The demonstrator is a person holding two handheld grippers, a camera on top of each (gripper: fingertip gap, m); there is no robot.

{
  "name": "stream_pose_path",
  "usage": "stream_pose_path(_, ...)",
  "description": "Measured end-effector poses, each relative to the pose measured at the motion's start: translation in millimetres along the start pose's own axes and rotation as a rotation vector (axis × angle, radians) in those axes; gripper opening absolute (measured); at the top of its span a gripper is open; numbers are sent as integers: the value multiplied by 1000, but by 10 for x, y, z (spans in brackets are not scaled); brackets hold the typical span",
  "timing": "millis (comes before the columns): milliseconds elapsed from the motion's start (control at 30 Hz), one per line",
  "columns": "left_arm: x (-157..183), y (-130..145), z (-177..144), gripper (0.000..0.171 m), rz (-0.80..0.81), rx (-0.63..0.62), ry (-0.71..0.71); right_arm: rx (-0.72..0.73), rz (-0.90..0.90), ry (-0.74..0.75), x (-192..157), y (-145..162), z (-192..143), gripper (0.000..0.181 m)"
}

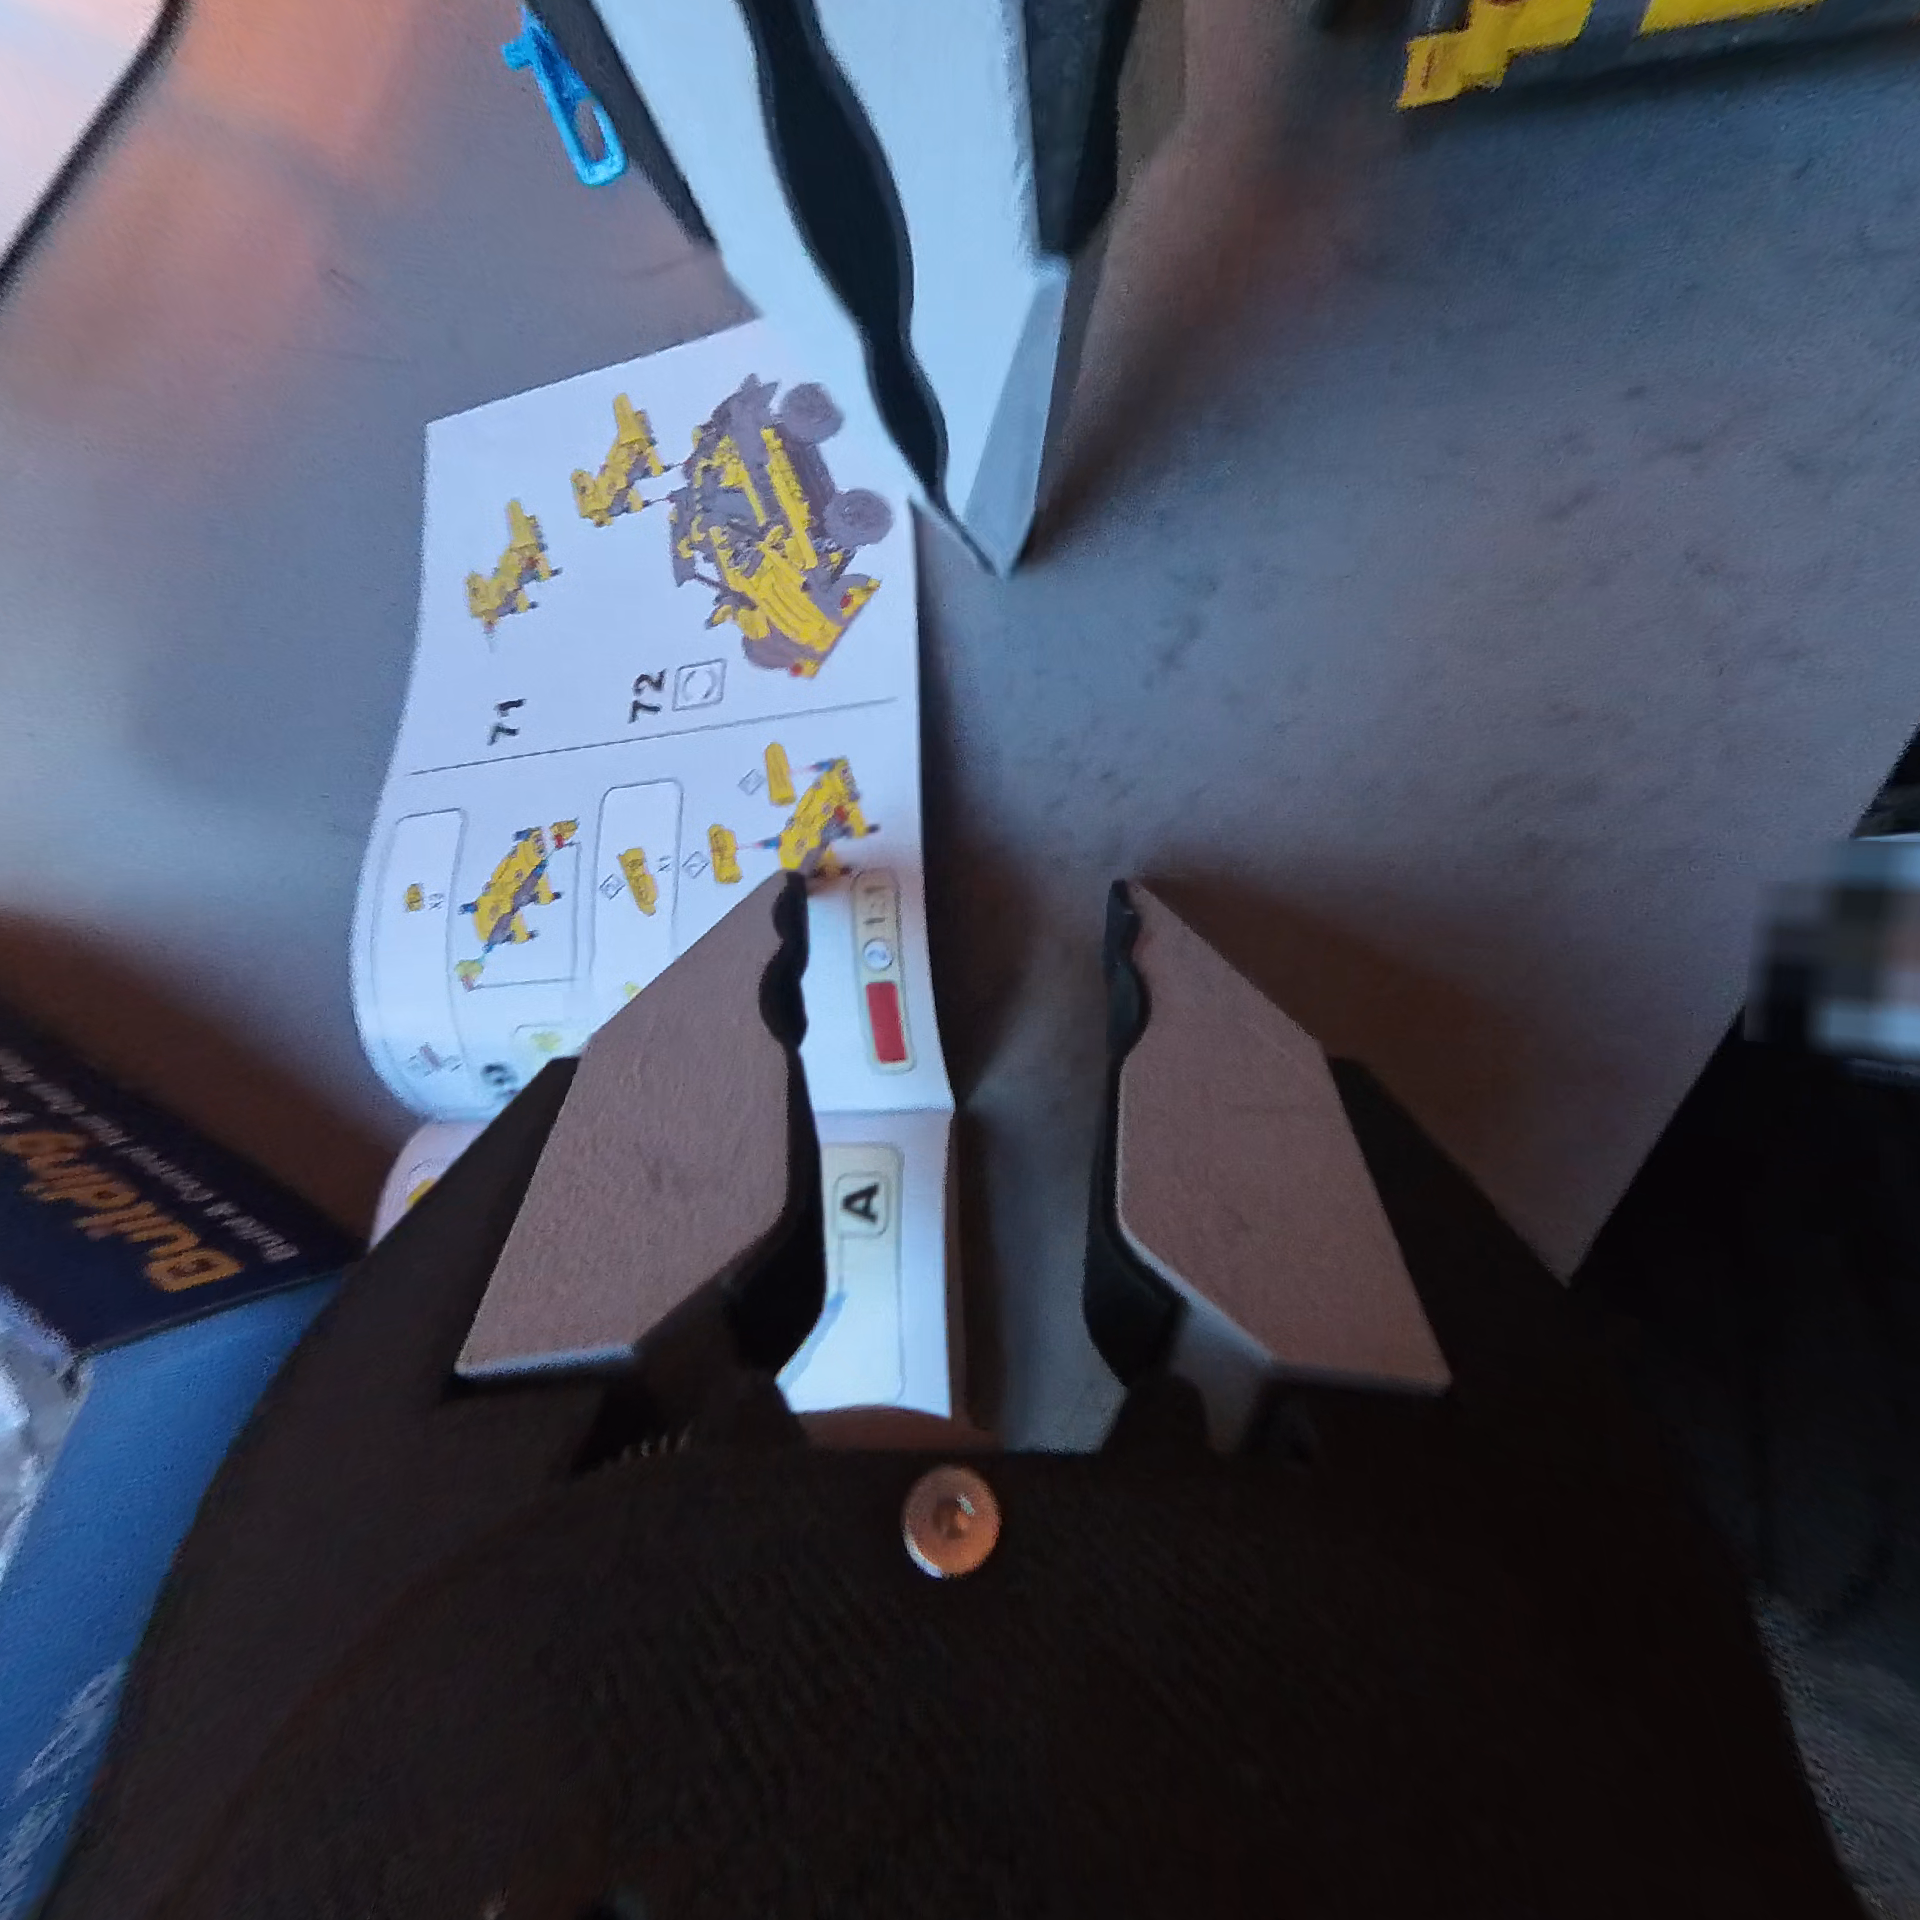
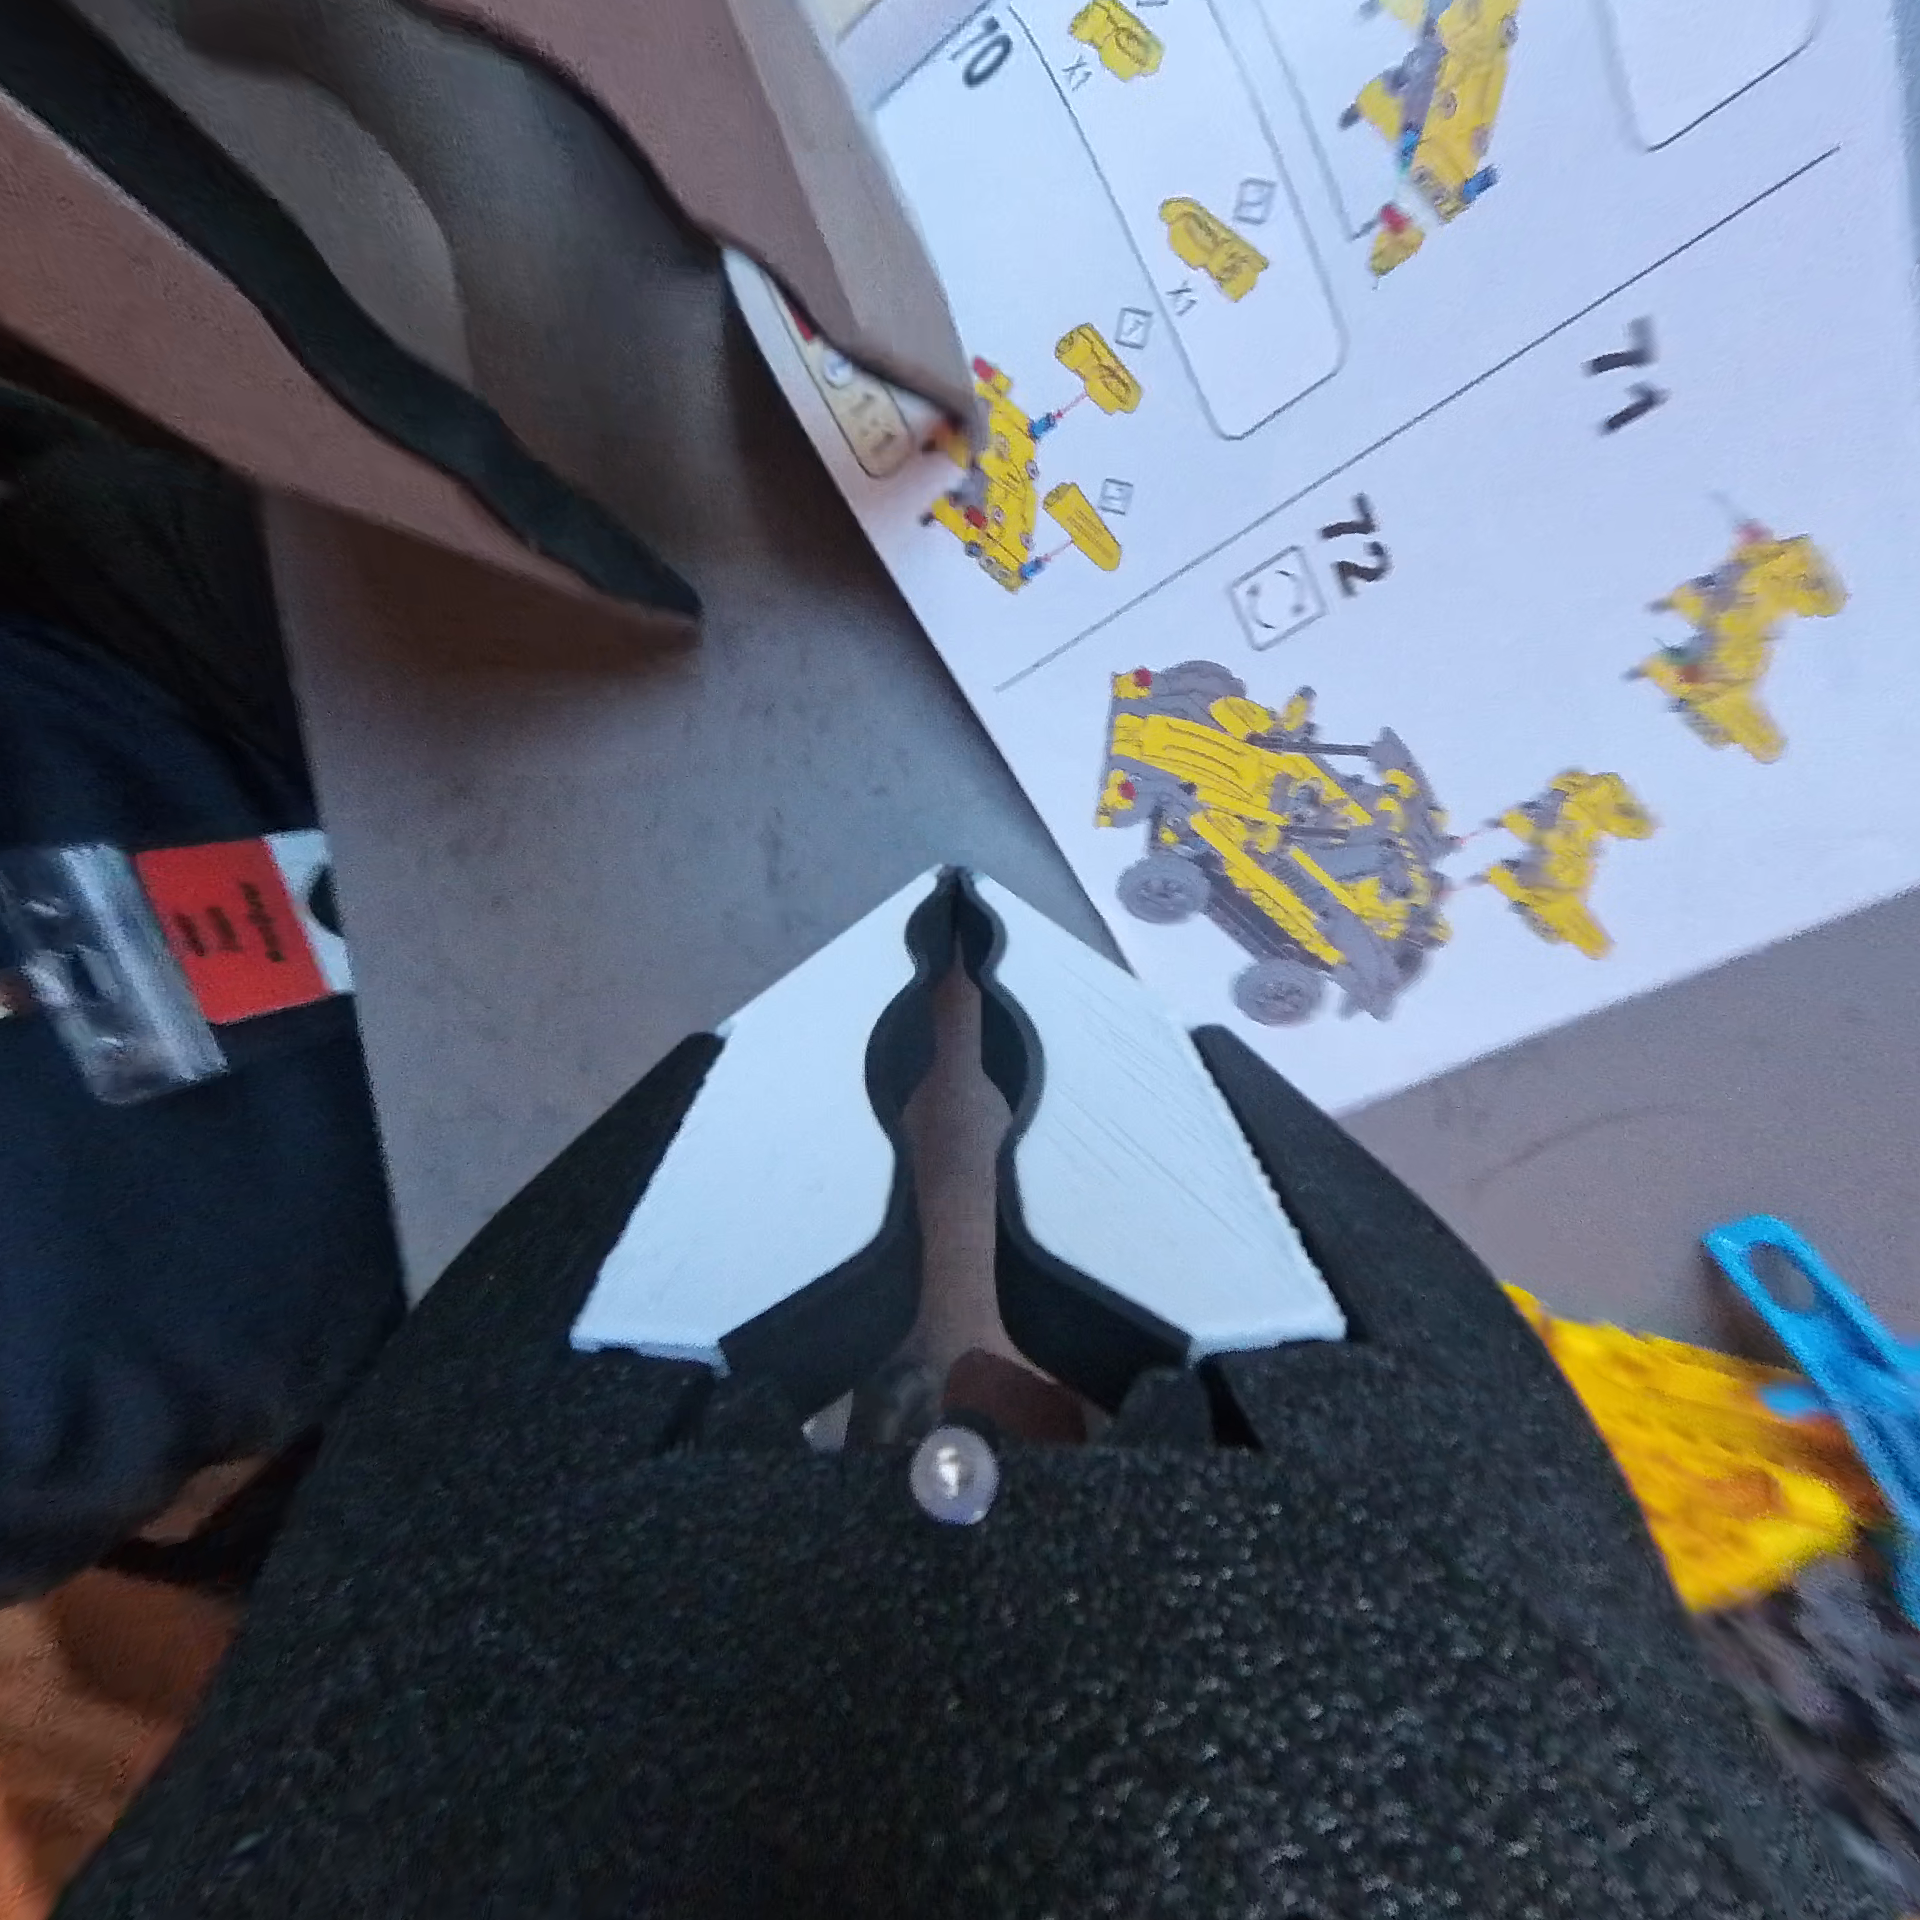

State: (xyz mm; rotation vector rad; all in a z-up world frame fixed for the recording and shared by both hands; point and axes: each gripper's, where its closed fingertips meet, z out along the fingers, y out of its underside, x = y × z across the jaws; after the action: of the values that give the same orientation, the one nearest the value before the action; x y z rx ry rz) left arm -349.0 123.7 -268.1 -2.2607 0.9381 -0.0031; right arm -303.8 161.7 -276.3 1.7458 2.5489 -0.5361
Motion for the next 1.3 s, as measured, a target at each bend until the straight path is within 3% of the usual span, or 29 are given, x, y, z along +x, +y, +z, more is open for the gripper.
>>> stream_pose_path(100, -177, 59, -112, 66, -52, -17, -68, 40, 10, 110, 180, -37, -305, 0)
stream_pose_path(167, -279, 99, -127, 78, -141, -22, -84, 104, 63, 102, 187, -54, -546, 11)
stream_pose_path(267, -169, 195, 59, 110, -308, -44, 35, 206, 97, 140, 173, -3, -864, 18)
stream_pose_path(367, -262, 153, 118, 97, -375, 0, 6, 281, 108, 174, 84, 136, -1080, 25)
stream_pose_path(433, -285, 158, 85, 70, -383, 21, 4, 332, 116, 186, -7, 237, -1186, 25)
stream_pose_path(633, 50, 158, -36, 42, -244, -3, 141, 423, 134, 187, -300, 496, -1296, 24)
stream_pose_path(767, 495, 194, -227, 42, -88, -15, 330, 416, 111, 224, -481, 606, -1277, 27)
stream_pose_path(867, 668, 259, -356, 37, -63, -25, 427, 440, 85, 244, -658, 618, -1264, 28)
stream_pose_path(967, 652, 220, -397, 38, -5, -9, 400, 491, 85, 280, -788, 650, -1246, 28)
stream_pose_path(1133, 718, -413, -574, 54, 82, 203, 333, 537, 101, 349, -872, 779, -1190, 27)
stream_pose_path(1300, 1053, -435, -262, 68, 247, 49, 277, 678, 140, 349, -948, 785, -1276, 27)
